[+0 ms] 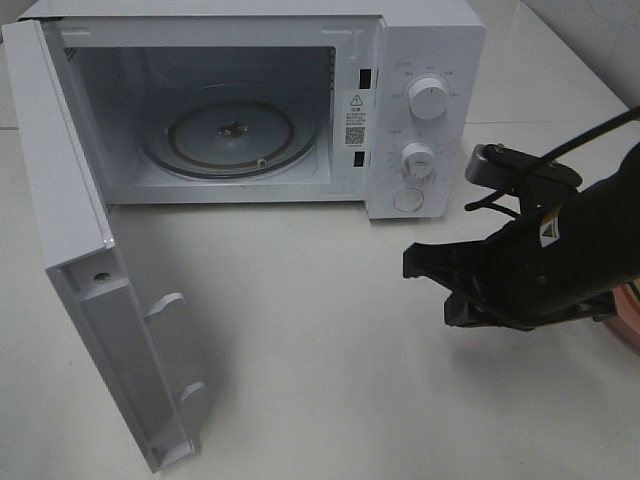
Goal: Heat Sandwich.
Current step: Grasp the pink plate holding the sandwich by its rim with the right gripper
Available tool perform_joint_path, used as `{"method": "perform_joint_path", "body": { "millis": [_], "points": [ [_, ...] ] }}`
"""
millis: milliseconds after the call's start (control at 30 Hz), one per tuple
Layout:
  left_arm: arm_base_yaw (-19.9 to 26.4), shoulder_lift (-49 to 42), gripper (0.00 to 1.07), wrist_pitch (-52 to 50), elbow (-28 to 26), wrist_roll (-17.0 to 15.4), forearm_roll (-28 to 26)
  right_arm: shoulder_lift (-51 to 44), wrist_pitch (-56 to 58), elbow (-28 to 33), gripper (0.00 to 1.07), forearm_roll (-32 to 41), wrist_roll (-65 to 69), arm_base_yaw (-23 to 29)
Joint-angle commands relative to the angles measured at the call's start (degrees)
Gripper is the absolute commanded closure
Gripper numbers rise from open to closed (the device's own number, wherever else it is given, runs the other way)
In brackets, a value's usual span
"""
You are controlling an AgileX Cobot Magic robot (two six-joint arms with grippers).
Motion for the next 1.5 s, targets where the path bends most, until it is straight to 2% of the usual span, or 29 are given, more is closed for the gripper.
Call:
{"method": "perform_joint_path", "body": {
  "millis": [33, 300, 567, 667, 700, 733, 833, 867, 900, 933, 1067, 1267, 1500],
  "points": [
    [0.2, -1.1, 0.06, -0.3, 0.0, 0.0, -0.2, -3.6, 6.6, -0.1, 0.96, -6.5, -4.6, -0.1],
    [0.2, -1.1, 0.06, -0.3, 0.0, 0.0, -0.2, -8.1, 15.1, -0.1, 0.94, -8.9, -9.0, -0.1],
    [0.2, -1.1, 0.06, -0.3, 0.0, 0.0, -0.2, -10.7, 22.6, -0.5, 0.88, -9.9, -11.4, -3.8],
    [0.2, -1.1, 0.06, -0.3, 0.0, 0.0, -0.2, -10.9, 27.3, -2.6, 0.74, -12.7, -11.5, -5.9],
    [0.2, -1.1, 0.06, -0.3, 0.0, 0.0, -0.2, -10.9, 27.3, -2.6, 0.74, -12.7, -11.5, -5.9],
    [0.2, -1.1, 0.06, -0.3, 0.0, 0.0, -0.2, -10.9, 28.9, -3.9, 0.64, -14.3, -11.6, -6.9],
    [0.2, -1.1, 0.06, -0.3, 0.0, 0.0, -0.2, -10.9, 30.4, -5.4, 0.45, -16.1, -13.1, -8.5],
    [0.2, -1.1, 0.06, -0.3, 0.0, 0.0, -0.2, -10.9, 30.4, -5.4, 0.45, -16.1, -13.1, -8.5],
    [0.2, -1.1, 0.06, -0.3, 0.0, 0.0, -0.2, -10.9, 30.8, -6.1, 0.38, -17.0, -15.2, -9.3],
    [0.2, -1.1, 0.06, -0.3, 0.0, 0.0, -0.2, -10.9, 30.8, -6.4, 0.26, -17.5, -16.2, -9.6],
    [0.2, -1.1, 0.06, -0.3, 0.0, 0.0, -0.2, -10.9, 30.5, -6.8, 0.11, -18.3, -16.8, -11.6],
    [0.2, -1.1, 0.06, -0.3, 0.0, 0.0, -0.2, -10.4, 30.8, -7.4, 0.12, -17.4, -22.8, -15.7],
    [0.2, -1.1, 0.06, -0.3, 0.0, 0.0, -0.2, -10.1, 30.4, -7.4, 0.14, -17.5, -23.8, -17.5]
  ]
}}
